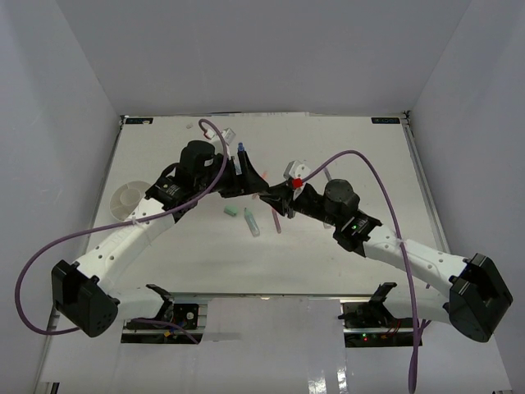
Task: Sort the stationery into containers
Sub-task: Place the stationery in the storage box.
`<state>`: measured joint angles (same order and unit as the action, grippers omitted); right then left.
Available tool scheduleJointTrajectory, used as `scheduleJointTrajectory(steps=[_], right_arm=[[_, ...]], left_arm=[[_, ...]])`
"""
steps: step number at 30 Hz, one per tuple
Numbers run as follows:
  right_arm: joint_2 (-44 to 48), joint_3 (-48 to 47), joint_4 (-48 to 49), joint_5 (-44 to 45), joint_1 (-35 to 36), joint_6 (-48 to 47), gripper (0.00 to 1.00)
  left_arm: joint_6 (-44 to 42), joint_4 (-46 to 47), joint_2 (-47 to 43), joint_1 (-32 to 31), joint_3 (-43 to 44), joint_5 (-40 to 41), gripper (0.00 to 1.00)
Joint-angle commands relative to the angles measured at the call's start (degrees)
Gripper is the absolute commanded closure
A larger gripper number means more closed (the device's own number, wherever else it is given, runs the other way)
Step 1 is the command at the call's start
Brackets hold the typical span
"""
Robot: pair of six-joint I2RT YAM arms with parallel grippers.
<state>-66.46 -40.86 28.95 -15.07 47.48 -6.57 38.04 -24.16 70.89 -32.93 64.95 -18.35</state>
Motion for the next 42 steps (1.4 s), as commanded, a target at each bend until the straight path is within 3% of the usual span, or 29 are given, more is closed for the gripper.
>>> scheduleJointTrajectory(steps=[1,7,35,42], right_arm=[[1.8,0.9,3.9,-2.9,0.5,-0.3,0.74],[2.4,2.1,4.4,-2.3,0.4,0.0,0.74],[1.4,1.6,4.4,0.9,0.5,0.8,0.73],[0.8,1.3,4.4,0.9,0.5,1.1,0.73]], left_arm=[[0.5,2.7,0.0,-1.3,3.4,3.2,0.22],[0.5,2.7,-0.1,-2.1,3.3,3.3,0.43],[-1.6,0.5,-3.5,-2.3,-0.4,3.0,0.48],[-2.4,0.5,-3.8,-2.3,-0.4,2.4,0.56]])
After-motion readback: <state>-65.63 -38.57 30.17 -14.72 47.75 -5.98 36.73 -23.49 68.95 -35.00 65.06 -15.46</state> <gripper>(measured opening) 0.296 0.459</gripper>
